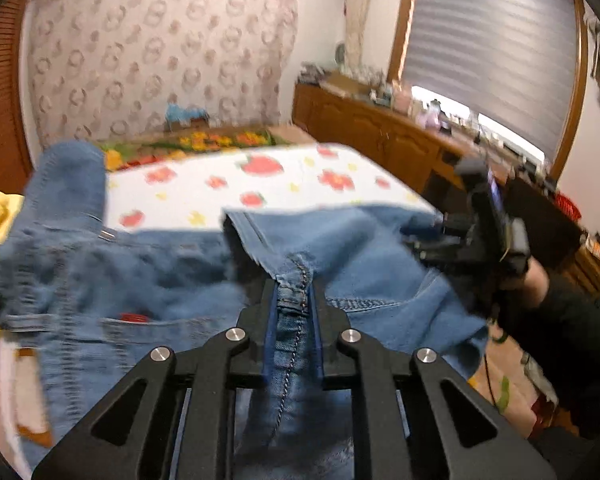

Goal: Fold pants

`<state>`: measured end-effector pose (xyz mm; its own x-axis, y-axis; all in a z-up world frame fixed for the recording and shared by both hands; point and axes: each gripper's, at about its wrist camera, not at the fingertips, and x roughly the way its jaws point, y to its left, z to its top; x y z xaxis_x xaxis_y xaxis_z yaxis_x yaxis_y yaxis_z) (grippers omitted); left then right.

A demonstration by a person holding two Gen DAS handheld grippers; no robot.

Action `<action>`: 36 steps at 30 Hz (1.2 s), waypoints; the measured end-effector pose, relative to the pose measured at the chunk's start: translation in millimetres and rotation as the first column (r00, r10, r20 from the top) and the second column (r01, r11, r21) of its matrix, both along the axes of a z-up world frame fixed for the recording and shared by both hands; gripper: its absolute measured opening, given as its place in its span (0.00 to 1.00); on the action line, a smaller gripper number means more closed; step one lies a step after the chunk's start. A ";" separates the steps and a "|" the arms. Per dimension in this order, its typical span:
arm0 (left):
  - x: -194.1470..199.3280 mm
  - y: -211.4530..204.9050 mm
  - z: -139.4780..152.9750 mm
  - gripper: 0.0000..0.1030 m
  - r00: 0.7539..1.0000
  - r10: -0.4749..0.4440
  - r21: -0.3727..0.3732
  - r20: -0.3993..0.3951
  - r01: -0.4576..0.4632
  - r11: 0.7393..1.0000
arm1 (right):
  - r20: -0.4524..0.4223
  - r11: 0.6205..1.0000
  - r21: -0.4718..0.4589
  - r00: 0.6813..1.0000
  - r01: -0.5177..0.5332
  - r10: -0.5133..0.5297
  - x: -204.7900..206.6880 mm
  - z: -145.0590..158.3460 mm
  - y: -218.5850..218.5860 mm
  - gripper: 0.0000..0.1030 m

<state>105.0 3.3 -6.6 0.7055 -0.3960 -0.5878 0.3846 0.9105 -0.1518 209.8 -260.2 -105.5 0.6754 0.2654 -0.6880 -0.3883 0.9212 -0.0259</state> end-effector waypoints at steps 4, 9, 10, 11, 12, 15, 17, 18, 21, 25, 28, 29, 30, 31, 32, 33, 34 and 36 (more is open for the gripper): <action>-15.2 26.0 19.6 0.15 0.999 0.042 -0.022 0.032 -0.042 0.999 | -0.004 1.000 0.009 1.000 0.000 0.000 4.8 -2.8 -2.5 0.45; -21.8 38.6 14.6 0.17 0.998 0.058 -0.012 -0.003 -0.058 0.998 | -0.018 1.000 0.031 1.000 -0.005 0.006 6.4 1.5 -4.0 0.45; -20.4 39.2 11.1 0.18 0.998 0.058 -0.008 -0.011 -0.058 0.998 | -0.021 0.999 0.042 1.000 -0.007 0.007 5.5 4.1 -4.6 0.45; -18.7 40.1 8.2 0.23 0.998 0.061 -0.007 -0.020 -0.061 0.998 | -0.016 0.999 0.050 1.000 -0.007 0.008 4.9 6.4 -4.2 0.45; -16.7 40.5 5.3 0.31 0.997 0.071 -0.004 -0.023 -0.071 0.997 | -0.005 0.998 0.058 1.000 -0.008 0.008 2.3 10.1 -2.9 0.45; -11.0 42.3 1.5 0.45 0.996 0.090 -0.014 -0.027 -0.091 0.996 | 0.028 0.997 0.071 1.000 -0.012 0.010 -7.2 21.0 4.1 0.45; -8.9 44.6 1.3 0.45 0.996 0.092 -0.026 -0.021 -0.093 0.995 | 0.050 0.996 0.083 0.999 -0.026 0.022 -15.5 29.1 9.6 0.45; -7.3 44.7 1.4 0.46 0.995 0.098 -0.025 -0.017 -0.099 0.995 | 0.059 0.995 0.090 0.998 -0.037 0.032 -19.3 32.2 12.5 0.45; 5.5 41.6 -0.5 0.46 0.995 0.099 -0.024 -0.016 -0.099 0.995 | 0.082 0.993 0.088 0.994 -0.075 0.068 -31.2 37.9 25.7 0.45; 29.6 35.4 -5.1 0.45 0.996 0.076 -0.016 -0.046 -0.076 0.997 | 0.060 0.990 0.102 0.994 -0.100 0.094 -37.5 31.5 33.1 0.45; 49.0 27.6 -13.9 0.45 0.994 0.070 -0.004 -0.079 -0.071 0.997 | 0.057 0.992 0.077 0.994 -0.098 0.094 -42.8 22.8 33.8 0.45; 55.8 23.7 -17.2 0.45 0.994 0.066 0.002 -0.087 -0.066 0.998 | 0.051 0.993 0.071 0.994 -0.097 0.094 -44.3 19.4 33.0 0.45; 60.0 20.8 -19.2 0.45 0.994 0.061 0.002 -0.095 -0.061 0.998 | 0.043 0.993 0.070 0.994 -0.099 0.096 -45.3 18.1 33.1 0.45; 66.6 16.4 -23.0 0.45 0.993 0.053 0.001 -0.107 -0.054 0.999 | 0.034 0.992 0.069 0.994 -0.102 0.100 -46.1 15.7 32.6 0.45; 71.1 13.1 -25.3 0.45 0.992 0.051 0.003 -0.115 -0.051 0.999 | 0.028 0.992 0.066 0.994 -0.106 0.104 -48.1 13.0 32.0 0.45; 74.6 10.1 -26.8 0.45 0.992 0.049 0.008 -0.119 -0.049 0.999 | 0.024 0.992 0.061 0.994 -0.108 0.106 -48.7 10.5 30.3 0.45; 80.0 5.2 -28.8 0.45 0.991 0.044 0.017 -0.125 -0.042 0.999 | 0.022 0.992 0.060 0.994 -0.108 0.107 -49.2 8.8 28.6 0.45; 88.6 -1.3 -31.8 0.45 0.990 0.040 0.027 -0.138 -0.037 0.999 | 0.014 0.992 0.066 0.994 -0.112 0.111 -50.5 5.6 25.1 0.45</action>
<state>193.6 2.0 -38.3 0.6310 -0.3546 -0.6900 0.3257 0.9283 -0.1792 159.3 -235.1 -100.0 0.6459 0.3845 -0.6595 -0.4889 0.8719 0.0295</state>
